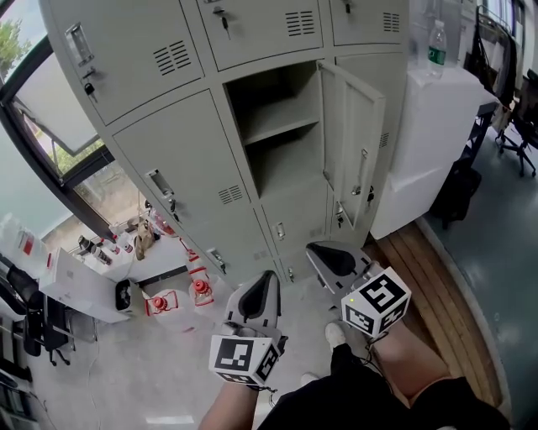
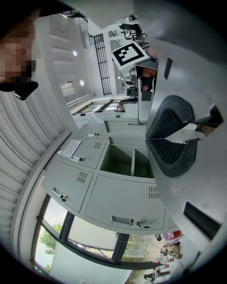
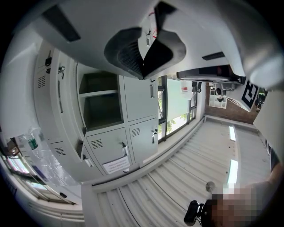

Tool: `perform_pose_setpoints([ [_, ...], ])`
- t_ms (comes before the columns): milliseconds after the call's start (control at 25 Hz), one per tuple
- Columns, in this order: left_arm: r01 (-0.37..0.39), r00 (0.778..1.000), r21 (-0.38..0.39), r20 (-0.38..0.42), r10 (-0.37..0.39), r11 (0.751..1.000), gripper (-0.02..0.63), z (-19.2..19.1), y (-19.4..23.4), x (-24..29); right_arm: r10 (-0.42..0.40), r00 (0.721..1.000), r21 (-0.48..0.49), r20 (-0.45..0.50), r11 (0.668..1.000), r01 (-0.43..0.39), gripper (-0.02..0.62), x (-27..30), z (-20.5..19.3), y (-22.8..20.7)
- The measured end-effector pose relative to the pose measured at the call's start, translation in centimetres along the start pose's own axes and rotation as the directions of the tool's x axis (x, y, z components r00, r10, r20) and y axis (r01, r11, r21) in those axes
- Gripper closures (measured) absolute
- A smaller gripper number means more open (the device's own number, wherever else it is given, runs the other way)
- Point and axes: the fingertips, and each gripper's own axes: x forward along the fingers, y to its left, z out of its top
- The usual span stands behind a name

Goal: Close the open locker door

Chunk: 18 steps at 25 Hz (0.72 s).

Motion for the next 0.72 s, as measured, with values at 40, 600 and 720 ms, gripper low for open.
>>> perform_pose_setpoints([
  [40,0.001,1.000,-0.001,0.001,-0.001,1.000,0.588,0.0,0.0,0.5,-0.003,1.000,0.001,0.001,1.000,0.003,0.542,0.1,0.0,-0.5],
  [600,0.072,0.997,-0.001,-0.020,-0.072,0.997,0.588,-0.6,-1.6,6.6,-0.212,0.975,0.034,0.064,0.977,0.210,0.291,-1.9,1.5,-10.9],
  [720,0.085,0.996,-0.004,-0.021,-0.085,0.996,0.588,-0.7,-2.0,7.6,-0.251,0.966,0.039,0.067,0.968,0.249,0.285,-2.6,1.8,-12.9],
])
